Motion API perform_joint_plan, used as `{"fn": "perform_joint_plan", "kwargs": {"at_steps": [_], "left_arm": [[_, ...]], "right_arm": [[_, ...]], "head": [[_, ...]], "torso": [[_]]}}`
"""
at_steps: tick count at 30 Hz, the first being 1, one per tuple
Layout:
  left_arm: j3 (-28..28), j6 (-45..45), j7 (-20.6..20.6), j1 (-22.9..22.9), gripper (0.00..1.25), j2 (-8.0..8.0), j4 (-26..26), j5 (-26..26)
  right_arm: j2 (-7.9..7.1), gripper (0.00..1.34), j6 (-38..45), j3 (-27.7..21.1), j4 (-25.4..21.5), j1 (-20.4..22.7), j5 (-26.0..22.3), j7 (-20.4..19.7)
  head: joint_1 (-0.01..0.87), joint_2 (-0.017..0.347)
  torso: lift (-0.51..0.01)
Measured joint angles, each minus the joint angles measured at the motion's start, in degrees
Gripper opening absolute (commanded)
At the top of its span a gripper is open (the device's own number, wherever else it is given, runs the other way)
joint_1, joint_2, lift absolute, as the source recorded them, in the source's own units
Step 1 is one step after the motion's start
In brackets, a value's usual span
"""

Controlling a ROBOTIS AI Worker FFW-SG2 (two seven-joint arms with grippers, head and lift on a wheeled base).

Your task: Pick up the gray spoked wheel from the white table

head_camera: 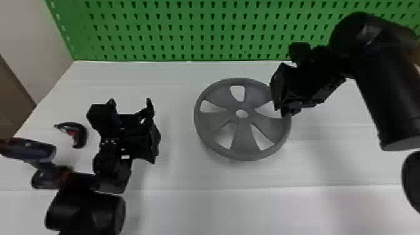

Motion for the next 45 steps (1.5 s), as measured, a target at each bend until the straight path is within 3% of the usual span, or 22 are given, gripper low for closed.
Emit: {"fn": "perform_joint_plan", "kwargs": {"at_steps": [14,24,34,45], "left_arm": [[1.0,-0.6,0.0,0.7,1.01,0.00,-0.5,0.0],[1.7,-0.7,0.0,1.2,1.01,-0.01,-1.1,0.1],[2.1,-0.8,0.0,1.5,1.01,-0.05,-1.5,0.2],[2.2,-1.2,0.0,1.5,1.01,-0.09,-1.7,0.3]], "right_arm": [[0.91,0.00,-10.2,-5.2,-18.5,7.5,6.4,0.0],[1.38,0.00,-23.5,-6.2,-29.1,16.8,7.6,0.2],[1.71,0.00,-41.1,-5.9,-33.5,26.2,13.5,5.4],[3.83,0.00,-62.2,-6.4,-34.0,34.7,23.6,8.9]], "head": [[0.770,0.044],[0.770,0.044],[0.770,0.044],[0.770,0.044]], "torso": [[-0.098],[-0.098],[-0.098],[-0.098]]}}
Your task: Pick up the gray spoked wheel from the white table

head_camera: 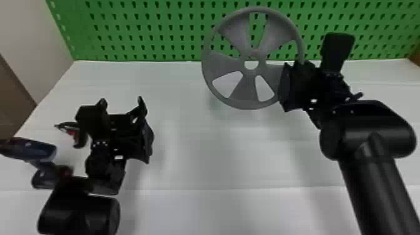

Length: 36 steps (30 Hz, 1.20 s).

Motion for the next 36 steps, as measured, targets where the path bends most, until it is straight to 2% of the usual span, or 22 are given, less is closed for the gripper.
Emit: {"fn": "perform_joint_plan", "kwargs": {"at_steps": [7,18,27,30,36], "left_arm": [[0.1,-0.2,0.0,-0.1,1.01,0.00,-0.1,0.2],[0.7,-0.2,0.0,0.1,1.01,0.00,-0.4,0.3],[0.5,-0.2,0.0,0.3,1.01,-0.01,-0.5,0.0],[0.0,-0.2,0.0,0.3,1.01,-0.06,-0.5,-0.3],[-0.5,-0.1,0.0,-0.2,1.01,-0.09,-0.4,-1.0]], "right_arm": [[0.62,0.00,-13.0,0.1,1.4,4.3,3.8,0.4],[1.55,0.00,-28.2,1.0,6.3,9.3,4.8,0.4],[2.25,0.01,-33.1,0.5,7.2,11.8,7.7,0.3],[2.30,0.10,-33.5,0.1,7.2,12.4,7.9,0.3],[2.14,0.08,-33.4,-0.3,7.2,12.9,7.9,0.3]], "head": [[0.770,0.044],[0.770,0.044],[0.770,0.044],[0.770,0.044],[0.770,0.044]], "torso": [[-0.098],[-0.098],[-0.098],[-0.098],[-0.098]]}}
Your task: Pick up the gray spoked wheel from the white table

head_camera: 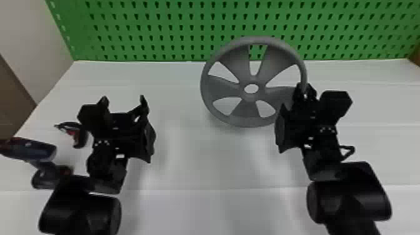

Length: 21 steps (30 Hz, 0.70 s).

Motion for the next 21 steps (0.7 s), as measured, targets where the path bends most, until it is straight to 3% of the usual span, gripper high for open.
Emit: {"fn": "perform_joint_plan", "kwargs": {"at_steps": [21], "left_arm": [[1.3,0.0,0.0,-0.1,1.01,-1.11,0.2,-0.6]], "right_arm": [[0.18,0.08,0.4,0.6,-0.2,0.4,-0.3,0.0]], "head": [[0.770,0.044]], "torso": [[-0.098]]}}
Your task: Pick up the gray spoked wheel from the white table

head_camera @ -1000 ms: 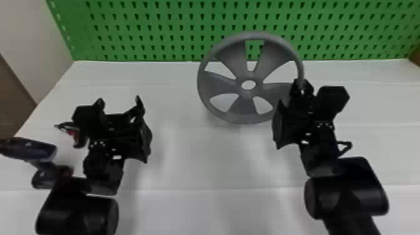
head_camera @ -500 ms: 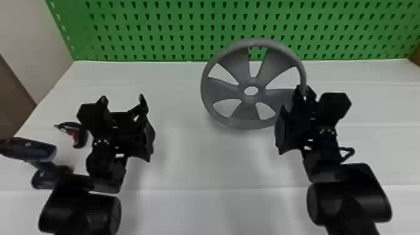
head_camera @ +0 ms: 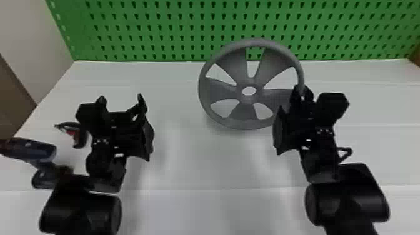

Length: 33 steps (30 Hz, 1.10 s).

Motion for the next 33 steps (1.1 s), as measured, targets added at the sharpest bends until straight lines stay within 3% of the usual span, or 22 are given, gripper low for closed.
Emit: {"fn": "perform_joint_plan", "kwargs": {"at_steps": [33], "left_arm": [[-2.3,0.0,0.0,0.0,1.01,-0.11,0.4,0.5]], "right_arm": [[-0.24,0.08,0.3,1.2,-0.1,-0.1,-0.2,0.0]], "head": [[0.770,0.044]], "torso": [[-0.098]]}}
